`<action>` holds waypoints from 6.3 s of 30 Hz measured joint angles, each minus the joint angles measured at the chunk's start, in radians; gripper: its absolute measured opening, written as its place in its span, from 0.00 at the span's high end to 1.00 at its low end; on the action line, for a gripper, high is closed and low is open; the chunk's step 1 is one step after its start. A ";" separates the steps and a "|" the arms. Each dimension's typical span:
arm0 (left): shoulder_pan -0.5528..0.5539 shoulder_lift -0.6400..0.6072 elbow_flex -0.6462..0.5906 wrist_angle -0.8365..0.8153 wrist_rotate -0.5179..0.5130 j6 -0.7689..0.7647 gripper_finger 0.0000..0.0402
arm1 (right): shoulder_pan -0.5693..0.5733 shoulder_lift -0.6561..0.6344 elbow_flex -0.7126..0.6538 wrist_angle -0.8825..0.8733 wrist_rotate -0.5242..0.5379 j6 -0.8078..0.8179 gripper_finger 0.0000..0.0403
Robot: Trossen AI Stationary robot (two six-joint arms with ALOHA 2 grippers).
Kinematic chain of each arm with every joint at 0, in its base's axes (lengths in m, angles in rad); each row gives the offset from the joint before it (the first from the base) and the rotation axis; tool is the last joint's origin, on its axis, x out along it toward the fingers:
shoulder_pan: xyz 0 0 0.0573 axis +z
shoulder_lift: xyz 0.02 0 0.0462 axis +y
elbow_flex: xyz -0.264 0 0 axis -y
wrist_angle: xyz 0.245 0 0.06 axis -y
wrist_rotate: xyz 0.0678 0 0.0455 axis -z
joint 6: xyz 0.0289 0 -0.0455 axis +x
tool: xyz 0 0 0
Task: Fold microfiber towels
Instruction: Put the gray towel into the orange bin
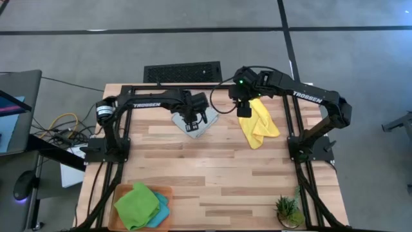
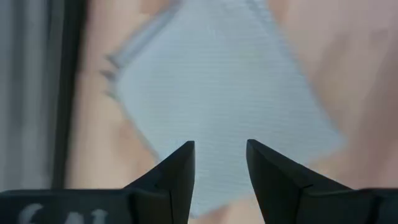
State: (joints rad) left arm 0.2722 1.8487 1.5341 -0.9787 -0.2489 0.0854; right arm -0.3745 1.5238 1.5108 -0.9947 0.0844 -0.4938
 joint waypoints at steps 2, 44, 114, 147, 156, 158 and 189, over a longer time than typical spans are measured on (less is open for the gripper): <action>0.001 -0.029 -0.042 0.004 0.094 -0.027 0.65 | 0.010 0.000 0.000 -0.008 -0.020 -0.005 0.44; -0.100 -0.028 -0.506 0.569 0.111 0.311 0.65 | 0.058 0.000 0.000 -0.024 -0.024 -0.009 0.44; -0.938 -0.603 -0.247 -0.319 0.036 -1.013 1.00 | 0.170 0.000 0.000 0.062 -0.041 0.087 0.44; -1.238 -0.107 0.208 -0.521 0.257 -1.491 1.00 | 0.172 0.000 0.000 0.101 -0.146 0.104 0.44; -1.239 -0.012 0.207 -0.357 0.374 -1.447 1.00 | 0.172 0.000 0.000 0.110 -0.146 0.103 0.44; -1.240 -0.013 0.196 -0.304 0.362 -1.456 1.00 | 0.172 0.000 0.000 0.113 -0.146 0.103 0.44; -1.239 -0.014 0.100 -0.278 0.371 -1.555 0.66 | 0.172 0.000 0.000 0.113 -0.143 0.102 0.44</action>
State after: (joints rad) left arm -0.9672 1.8347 1.6344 -1.2568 0.1223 -1.4699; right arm -0.2028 1.5234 1.5112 -0.8815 -0.0586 -0.3916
